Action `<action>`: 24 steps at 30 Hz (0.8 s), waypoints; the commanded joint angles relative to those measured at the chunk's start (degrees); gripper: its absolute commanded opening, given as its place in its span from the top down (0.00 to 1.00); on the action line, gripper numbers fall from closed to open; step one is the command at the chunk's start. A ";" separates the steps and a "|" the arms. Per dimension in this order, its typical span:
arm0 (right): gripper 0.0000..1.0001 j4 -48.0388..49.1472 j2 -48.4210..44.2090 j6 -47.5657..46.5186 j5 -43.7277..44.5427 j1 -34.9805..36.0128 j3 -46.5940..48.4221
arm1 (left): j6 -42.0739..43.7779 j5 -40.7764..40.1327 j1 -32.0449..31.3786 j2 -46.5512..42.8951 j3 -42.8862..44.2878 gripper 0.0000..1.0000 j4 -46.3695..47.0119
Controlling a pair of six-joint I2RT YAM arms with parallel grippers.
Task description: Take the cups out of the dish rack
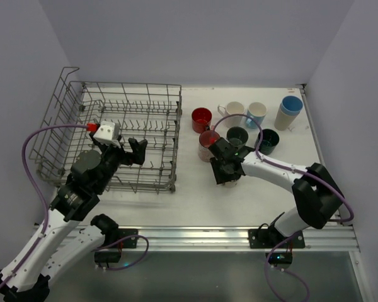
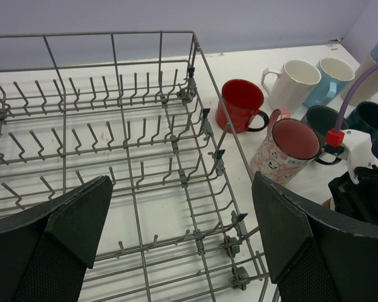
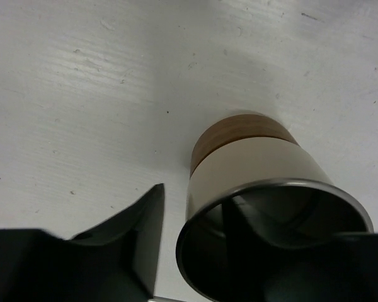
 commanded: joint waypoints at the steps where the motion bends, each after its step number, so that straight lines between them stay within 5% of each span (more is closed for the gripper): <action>1: 0.52 1.23 -1.25 -1.68 0.56 0.36 1.66 | 1.31 -2.41 0.01 -0.82 -0.25 0.00 1.05; 10: 0.01 0.26 -16.36 -1.51 0.29 0.80 2.45 | 1.04 -4.35 0.10 0.50 -0.60 0.00 1.49; 17: 0.01 5.00 -39.91 -1.68 6.96 0.80 4.19 | -0.19 0.81 0.10 -1.34 1.41 0.00 2.63; 24: 0.01 12.30 -63.65 -6.86 15.58 0.80 7.55 | -0.10 4.70 0.10 -1.88 15.47 0.00 3.16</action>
